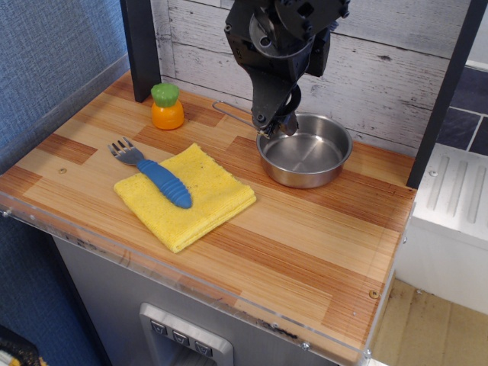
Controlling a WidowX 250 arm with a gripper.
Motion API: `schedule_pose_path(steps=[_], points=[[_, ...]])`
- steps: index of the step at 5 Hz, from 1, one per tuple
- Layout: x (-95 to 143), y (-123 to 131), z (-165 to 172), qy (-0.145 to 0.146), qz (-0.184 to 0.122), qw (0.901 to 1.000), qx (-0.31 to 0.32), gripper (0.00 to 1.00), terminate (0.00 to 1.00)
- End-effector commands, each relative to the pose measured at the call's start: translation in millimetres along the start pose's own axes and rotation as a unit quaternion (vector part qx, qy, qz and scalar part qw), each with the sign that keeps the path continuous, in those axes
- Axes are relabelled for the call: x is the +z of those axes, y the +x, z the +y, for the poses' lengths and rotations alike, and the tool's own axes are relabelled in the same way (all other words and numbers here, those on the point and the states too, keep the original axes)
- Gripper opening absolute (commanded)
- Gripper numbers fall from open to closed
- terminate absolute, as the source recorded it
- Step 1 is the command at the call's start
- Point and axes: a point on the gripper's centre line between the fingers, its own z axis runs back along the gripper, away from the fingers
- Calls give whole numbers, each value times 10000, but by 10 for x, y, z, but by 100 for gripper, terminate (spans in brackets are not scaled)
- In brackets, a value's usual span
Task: Place the fork in front of the pot.
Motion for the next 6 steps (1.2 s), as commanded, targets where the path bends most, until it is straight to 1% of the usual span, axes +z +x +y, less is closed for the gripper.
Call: schedule_pose_path(steps=[1, 2, 3, 4, 5, 6], points=[[0, 0, 0, 0, 0, 10000, 0, 100, 0], [66, 145, 128, 674, -487, 9955, -445, 100, 0], [210, 326, 212, 1695, -1256, 9709, -1137, 100, 0], [306, 506, 324, 2386, -1659, 9466, -1397, 100, 0], [266, 695, 454, 2770, -1584, 9361, -1477, 100, 0], [160, 863, 622, 3094, -1248, 9328, -1364, 100, 0]])
